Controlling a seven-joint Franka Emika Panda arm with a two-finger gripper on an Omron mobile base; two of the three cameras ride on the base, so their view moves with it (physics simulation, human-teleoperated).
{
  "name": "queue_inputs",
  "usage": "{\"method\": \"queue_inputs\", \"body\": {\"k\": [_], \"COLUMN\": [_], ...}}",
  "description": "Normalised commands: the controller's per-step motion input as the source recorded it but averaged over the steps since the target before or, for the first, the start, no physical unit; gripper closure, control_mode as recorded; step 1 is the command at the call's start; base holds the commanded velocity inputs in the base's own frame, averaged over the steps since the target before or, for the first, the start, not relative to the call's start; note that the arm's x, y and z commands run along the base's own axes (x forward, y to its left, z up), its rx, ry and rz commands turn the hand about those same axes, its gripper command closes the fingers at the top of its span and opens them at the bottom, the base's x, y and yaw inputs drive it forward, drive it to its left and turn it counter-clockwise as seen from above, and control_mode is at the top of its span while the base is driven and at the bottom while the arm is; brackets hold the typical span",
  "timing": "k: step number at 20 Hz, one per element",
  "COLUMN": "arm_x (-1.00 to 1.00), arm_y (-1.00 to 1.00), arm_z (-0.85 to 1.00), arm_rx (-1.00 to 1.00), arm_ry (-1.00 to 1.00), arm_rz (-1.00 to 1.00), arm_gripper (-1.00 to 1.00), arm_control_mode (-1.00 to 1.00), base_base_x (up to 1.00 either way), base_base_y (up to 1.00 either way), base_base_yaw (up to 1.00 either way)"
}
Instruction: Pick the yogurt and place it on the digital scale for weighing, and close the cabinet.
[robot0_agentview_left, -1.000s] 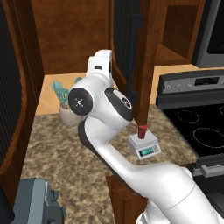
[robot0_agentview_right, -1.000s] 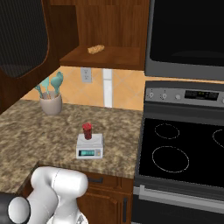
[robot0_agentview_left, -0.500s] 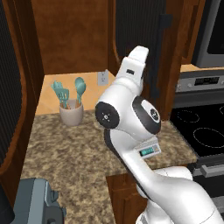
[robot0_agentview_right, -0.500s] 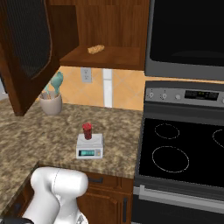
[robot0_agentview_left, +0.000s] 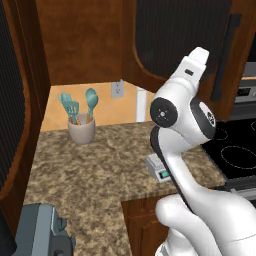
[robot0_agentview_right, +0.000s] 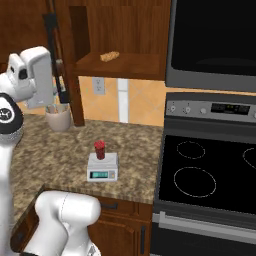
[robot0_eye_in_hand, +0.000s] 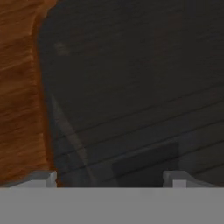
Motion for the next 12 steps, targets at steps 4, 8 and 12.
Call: {"method": "queue_inputs", "body": {"k": [4,8,12], "arm_x": [0.58,0.67,0.84], "arm_y": [-0.94,-0.90,-0.66], "arm_z": [0.11,0.00,0.00], "arm_rx": [0.25,0.31,0.32], "arm_ry": [-0.12,-0.14,-0.03], "arm_rz": [0.11,0.20,0.24], "arm_gripper": [-1.00,-1.00,-1.00], "arm_control_mode": [-1.00,-1.00,-1.00], "base_base_x": [0.00,0.00,0.00], "base_base_y": [0.00,0.00,0.00], "base_base_yaw": [0.00,0.00,0.00]}}
